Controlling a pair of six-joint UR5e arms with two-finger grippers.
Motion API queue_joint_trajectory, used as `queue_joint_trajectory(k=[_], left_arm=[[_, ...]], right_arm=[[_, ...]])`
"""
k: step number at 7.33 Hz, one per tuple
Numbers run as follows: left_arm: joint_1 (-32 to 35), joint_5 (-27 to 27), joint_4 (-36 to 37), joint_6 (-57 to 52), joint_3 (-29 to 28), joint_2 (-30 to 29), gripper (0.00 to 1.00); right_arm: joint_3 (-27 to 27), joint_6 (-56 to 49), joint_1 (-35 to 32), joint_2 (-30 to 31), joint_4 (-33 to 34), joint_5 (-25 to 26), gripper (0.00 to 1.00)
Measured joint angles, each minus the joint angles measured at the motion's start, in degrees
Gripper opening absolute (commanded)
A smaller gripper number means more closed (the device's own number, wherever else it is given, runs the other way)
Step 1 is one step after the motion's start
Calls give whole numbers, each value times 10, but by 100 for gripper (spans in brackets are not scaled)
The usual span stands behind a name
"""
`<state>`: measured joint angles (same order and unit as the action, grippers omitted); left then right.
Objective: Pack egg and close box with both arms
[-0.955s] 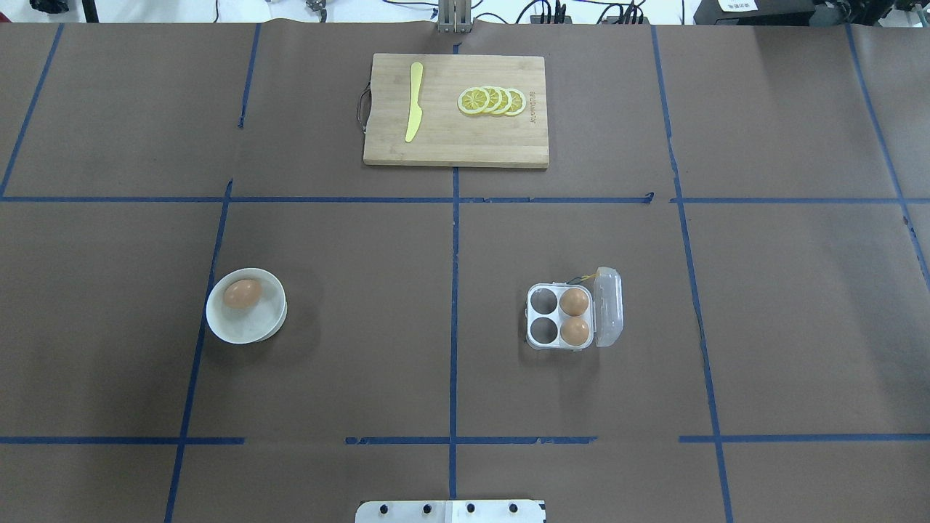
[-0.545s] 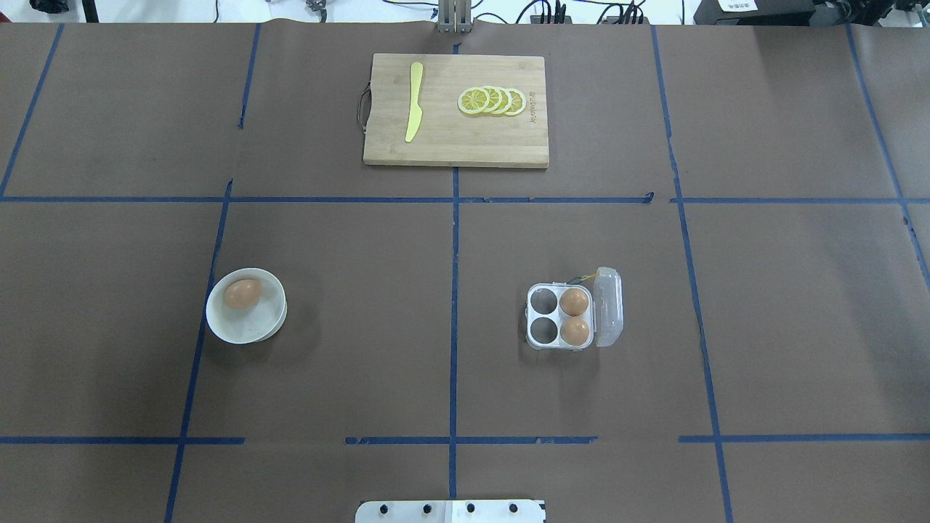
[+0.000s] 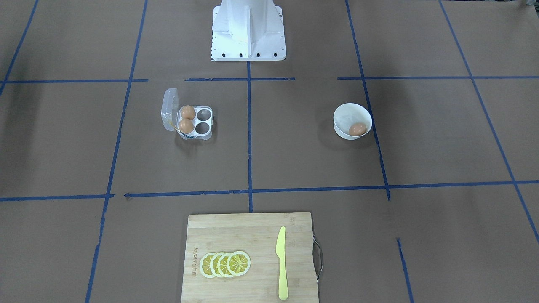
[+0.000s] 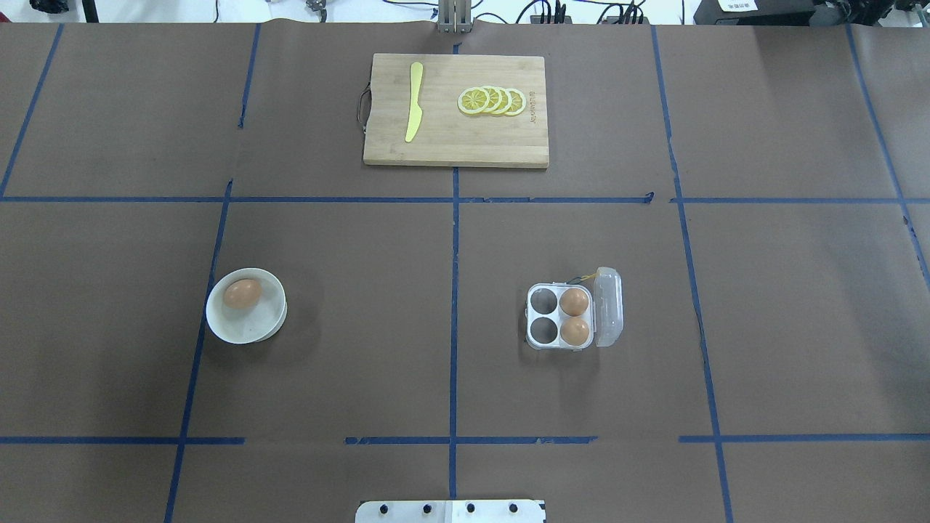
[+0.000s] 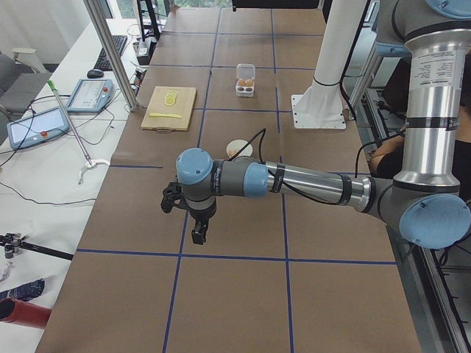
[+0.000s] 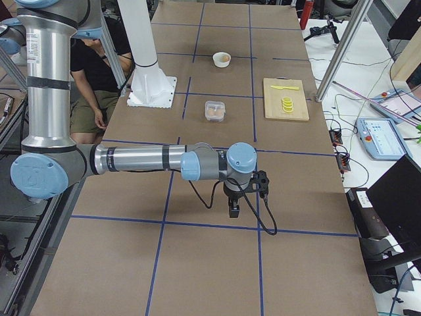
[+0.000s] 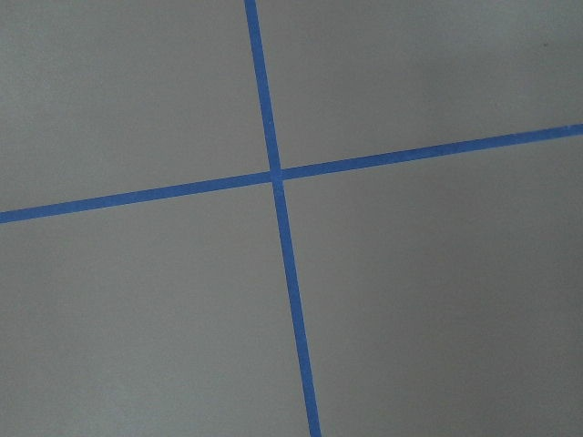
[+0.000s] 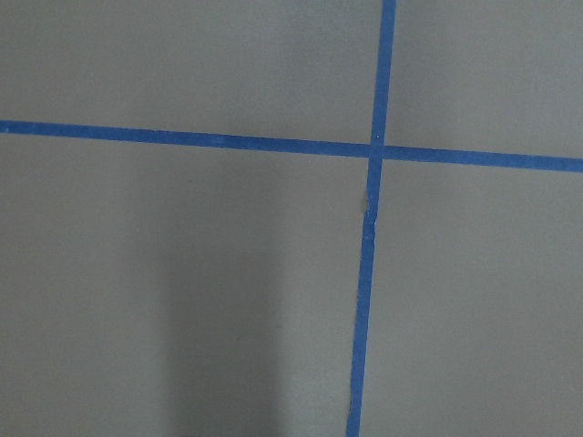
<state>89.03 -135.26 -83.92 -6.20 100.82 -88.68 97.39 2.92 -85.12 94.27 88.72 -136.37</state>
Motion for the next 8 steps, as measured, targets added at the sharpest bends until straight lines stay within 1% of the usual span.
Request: queue_joint_trajectory(k=[5, 7, 8], left_arm=[[-1, 0, -11, -1, 0, -1, 100], [-2, 0, -42, -3, -1, -2, 100], [-6, 0, -74, -3, -2, 0, 100]], right_arm=[[-1, 5, 7, 4, -1, -11, 100], [-5, 6, 14, 5, -1, -33, 100], [-10, 5, 22, 4, -6, -41, 100]])
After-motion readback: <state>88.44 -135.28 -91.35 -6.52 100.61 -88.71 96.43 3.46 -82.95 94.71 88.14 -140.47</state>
